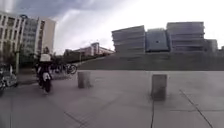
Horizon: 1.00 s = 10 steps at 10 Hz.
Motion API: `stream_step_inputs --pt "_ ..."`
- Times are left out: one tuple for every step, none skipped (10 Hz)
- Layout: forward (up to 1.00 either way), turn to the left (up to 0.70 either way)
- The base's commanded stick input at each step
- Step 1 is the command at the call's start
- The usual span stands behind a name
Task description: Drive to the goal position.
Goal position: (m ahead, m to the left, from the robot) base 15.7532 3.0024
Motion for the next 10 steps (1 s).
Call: stream_step_inputs --pt "0.85 0.34" --pt "0.85 0.34" --pt "0.85 0.34" --pt "0.85 0.33" --pt "0.85 0.09" --pt "0.85 0.00" --pt "0.85 0.00" --pt "0.85 0.00" --pt "0.85 0.00" --pt "0.85 0.00"
